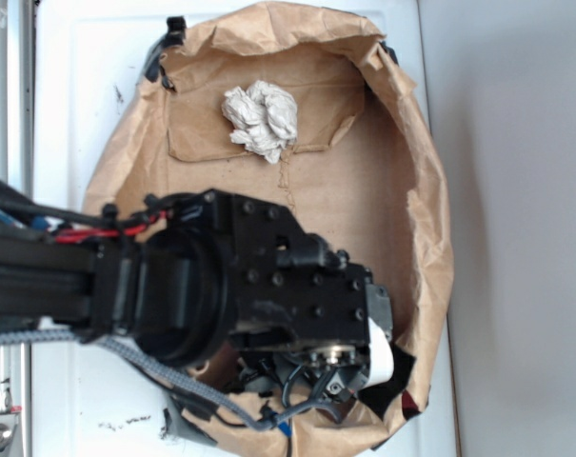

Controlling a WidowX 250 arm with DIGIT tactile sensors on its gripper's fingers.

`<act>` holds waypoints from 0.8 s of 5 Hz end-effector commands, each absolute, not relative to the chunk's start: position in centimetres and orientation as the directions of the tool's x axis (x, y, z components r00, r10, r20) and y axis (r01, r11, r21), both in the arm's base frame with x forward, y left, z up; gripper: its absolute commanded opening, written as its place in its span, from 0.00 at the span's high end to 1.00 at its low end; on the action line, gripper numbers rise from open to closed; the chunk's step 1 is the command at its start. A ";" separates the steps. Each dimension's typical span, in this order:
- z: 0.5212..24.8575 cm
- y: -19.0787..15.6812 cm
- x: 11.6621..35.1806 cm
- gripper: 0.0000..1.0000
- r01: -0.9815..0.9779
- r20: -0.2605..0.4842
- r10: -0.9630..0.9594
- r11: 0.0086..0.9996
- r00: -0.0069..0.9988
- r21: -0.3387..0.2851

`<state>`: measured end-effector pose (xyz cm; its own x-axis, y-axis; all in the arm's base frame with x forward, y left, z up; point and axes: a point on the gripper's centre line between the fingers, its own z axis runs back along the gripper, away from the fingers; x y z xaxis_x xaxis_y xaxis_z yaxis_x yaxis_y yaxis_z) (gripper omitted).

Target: Grab the plastic pickle.

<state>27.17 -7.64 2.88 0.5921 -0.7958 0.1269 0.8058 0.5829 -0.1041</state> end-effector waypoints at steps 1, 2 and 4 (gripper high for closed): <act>4.5 -5.6 29.2 0.00 0.753 0.184 -0.731 0.645 0.658 -0.129; 4.3 -3.9 30.4 0.00 0.692 0.180 -0.669 0.709 0.721 -0.137; 5.4 -1.4 29.9 0.00 0.637 0.239 -0.601 0.760 0.763 -0.124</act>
